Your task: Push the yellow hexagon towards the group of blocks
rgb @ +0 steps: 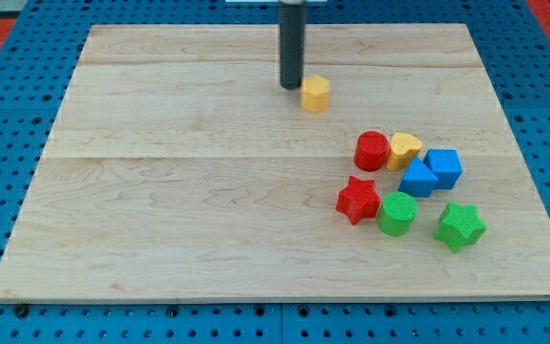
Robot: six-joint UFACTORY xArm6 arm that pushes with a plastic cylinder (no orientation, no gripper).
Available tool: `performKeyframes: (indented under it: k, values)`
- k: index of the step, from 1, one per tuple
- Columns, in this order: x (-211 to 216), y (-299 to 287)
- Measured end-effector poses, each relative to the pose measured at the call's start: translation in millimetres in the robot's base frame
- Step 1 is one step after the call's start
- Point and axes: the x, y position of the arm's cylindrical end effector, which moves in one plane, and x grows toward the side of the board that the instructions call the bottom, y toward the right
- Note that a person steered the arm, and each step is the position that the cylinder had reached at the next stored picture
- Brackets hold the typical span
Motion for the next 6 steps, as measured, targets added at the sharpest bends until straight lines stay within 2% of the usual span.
performKeyframes:
  k: [1, 2, 3, 4, 5, 6]
  values:
    - [72, 7]
    - [16, -26]
    - [-31, 25]
    - [31, 73]
    - [68, 73]
    - [68, 84]
